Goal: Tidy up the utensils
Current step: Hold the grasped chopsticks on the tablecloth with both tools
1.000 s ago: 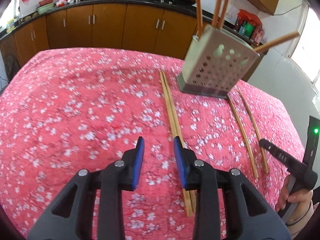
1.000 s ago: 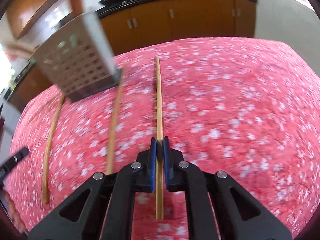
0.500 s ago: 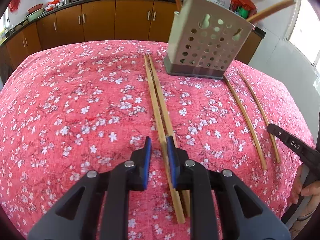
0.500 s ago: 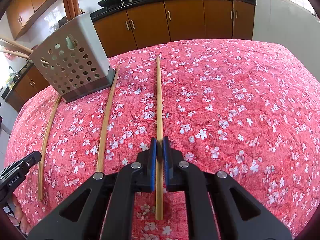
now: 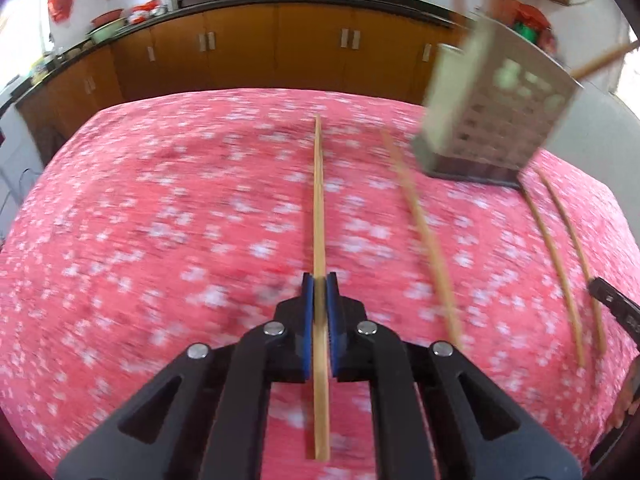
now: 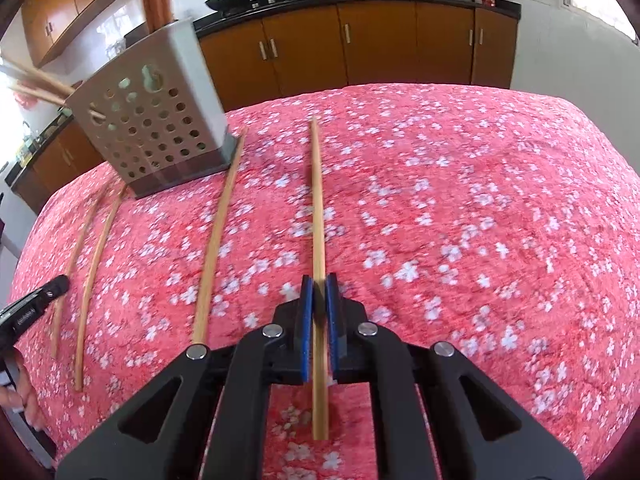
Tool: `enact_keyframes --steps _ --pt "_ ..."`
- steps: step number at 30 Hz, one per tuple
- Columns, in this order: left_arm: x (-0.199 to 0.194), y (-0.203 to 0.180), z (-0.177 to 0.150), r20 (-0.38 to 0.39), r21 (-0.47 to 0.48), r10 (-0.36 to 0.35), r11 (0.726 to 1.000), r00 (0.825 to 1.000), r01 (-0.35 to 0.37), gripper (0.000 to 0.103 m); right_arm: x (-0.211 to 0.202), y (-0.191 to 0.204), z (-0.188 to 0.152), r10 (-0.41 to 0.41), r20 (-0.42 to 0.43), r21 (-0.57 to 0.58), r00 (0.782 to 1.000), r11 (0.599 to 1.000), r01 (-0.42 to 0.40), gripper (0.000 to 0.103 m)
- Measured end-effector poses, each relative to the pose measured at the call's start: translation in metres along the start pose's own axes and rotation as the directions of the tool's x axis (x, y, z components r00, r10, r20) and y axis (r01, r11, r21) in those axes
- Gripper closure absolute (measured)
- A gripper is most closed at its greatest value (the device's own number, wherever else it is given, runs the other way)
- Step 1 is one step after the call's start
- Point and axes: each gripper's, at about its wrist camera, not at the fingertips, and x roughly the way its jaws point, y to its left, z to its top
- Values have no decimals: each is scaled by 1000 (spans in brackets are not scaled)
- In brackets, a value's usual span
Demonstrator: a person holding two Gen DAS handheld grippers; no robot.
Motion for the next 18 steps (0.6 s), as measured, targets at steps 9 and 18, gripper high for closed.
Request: enact_keyframes --steps 9,18 --pt "0 21 6 25 17 17 1000 1000 -17 92 2 6 -3 -38 24 -42 999 998 39 95" --pt "-1 29 0 26 -3 -6 1000 1000 7 92 4 5 -2 -27 23 -31 999 999 28 94"
